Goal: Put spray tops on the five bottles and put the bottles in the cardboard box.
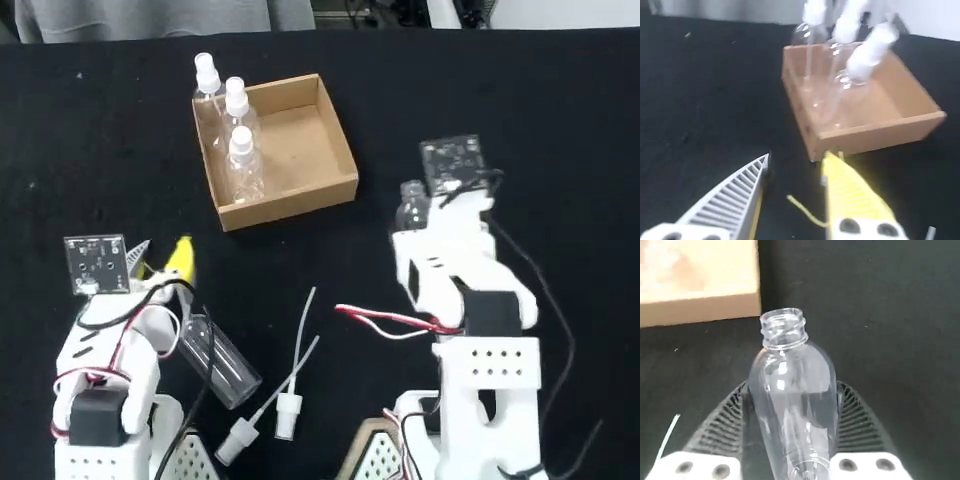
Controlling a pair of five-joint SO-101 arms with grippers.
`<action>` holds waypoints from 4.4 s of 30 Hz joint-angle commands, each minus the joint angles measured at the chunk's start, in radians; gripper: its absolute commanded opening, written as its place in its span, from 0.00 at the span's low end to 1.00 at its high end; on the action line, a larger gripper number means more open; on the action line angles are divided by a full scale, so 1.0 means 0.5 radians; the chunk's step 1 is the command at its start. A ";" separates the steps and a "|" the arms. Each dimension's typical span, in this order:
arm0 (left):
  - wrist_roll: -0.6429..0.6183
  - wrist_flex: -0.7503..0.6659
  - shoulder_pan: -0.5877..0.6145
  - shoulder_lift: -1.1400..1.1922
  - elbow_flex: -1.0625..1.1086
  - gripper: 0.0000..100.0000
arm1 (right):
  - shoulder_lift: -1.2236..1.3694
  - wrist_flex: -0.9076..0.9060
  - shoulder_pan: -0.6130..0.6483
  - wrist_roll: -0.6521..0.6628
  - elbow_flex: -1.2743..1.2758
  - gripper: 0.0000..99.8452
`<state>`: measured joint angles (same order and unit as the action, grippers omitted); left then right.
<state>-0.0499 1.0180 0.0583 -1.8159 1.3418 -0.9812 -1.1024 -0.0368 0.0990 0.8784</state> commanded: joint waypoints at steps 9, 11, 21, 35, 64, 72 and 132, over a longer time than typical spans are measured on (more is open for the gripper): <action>0.141 0.322 -0.496 0.795 -0.560 0.20 | -0.057 0.181 -0.236 -0.178 0.035 0.06; 0.132 0.350 -0.594 0.970 -0.631 0.20 | -0.054 0.206 -0.276 -0.178 0.044 0.06; 0.101 0.310 -0.996 1.537 -0.695 0.20 | -0.054 0.209 -0.316 -0.218 0.044 0.06; -0.239 -0.163 -1.379 2.074 -0.631 0.20 | -0.054 0.209 -0.310 -0.218 0.044 0.06; -0.313 -0.540 -1.177 2.685 -0.710 0.06 | -0.054 0.236 -0.298 -0.215 0.084 0.07; -0.350 -0.540 -0.858 2.679 -0.738 0.03 | -0.054 0.236 -0.298 -0.215 0.084 0.07; 0.135 0.519 0.256 2.697 -1.600 0.23 | -0.051 0.270 -0.310 -0.193 0.087 0.07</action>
<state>-0.0514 1.1761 0.2071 -0.4703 0.6437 -0.9812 -1.0073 -0.1688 -0.0023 0.9291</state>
